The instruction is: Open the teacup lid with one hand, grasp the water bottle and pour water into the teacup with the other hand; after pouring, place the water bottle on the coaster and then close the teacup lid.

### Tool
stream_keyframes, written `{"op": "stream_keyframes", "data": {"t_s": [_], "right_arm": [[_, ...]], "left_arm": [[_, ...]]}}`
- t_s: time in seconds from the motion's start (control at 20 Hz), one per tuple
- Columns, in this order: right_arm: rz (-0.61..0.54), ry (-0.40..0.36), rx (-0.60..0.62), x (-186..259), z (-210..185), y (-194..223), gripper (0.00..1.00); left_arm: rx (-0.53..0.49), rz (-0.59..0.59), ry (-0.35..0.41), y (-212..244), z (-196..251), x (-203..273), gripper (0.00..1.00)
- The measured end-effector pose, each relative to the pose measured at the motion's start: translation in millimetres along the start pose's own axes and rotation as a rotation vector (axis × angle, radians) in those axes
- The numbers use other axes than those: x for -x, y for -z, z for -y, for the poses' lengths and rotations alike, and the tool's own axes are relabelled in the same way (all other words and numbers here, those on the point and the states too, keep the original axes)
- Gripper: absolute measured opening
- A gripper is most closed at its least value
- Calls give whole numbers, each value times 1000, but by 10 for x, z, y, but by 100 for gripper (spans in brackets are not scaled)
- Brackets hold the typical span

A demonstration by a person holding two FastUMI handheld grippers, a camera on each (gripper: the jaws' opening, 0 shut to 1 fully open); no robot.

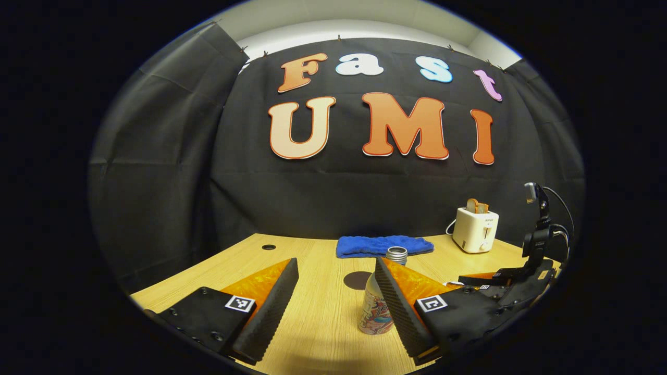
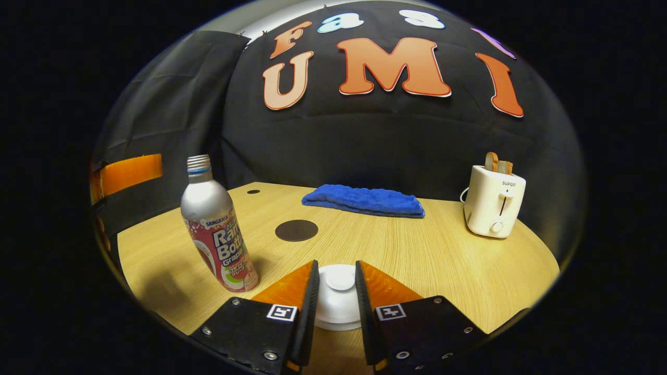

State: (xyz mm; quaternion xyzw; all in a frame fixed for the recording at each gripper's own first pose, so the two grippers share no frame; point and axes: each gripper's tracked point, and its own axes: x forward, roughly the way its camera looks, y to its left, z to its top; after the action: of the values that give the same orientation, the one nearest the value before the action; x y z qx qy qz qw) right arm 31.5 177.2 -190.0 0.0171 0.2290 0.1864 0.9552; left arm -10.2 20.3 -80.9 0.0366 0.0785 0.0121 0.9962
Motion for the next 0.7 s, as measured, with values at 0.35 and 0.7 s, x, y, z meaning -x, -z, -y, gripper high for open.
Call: {"op": "stream_keyframes", "data": {"t_s": [0.35, 0.7], "right_arm": [[9, 0, -50, 56, 91, -56, 22], [58, 22, -66, 296, 291, -253, 22]], "left_arm": [[26, -26, 86, 124, 254, -21, 97], [67, -83, 180, 384, 548, -64, 97]]}}
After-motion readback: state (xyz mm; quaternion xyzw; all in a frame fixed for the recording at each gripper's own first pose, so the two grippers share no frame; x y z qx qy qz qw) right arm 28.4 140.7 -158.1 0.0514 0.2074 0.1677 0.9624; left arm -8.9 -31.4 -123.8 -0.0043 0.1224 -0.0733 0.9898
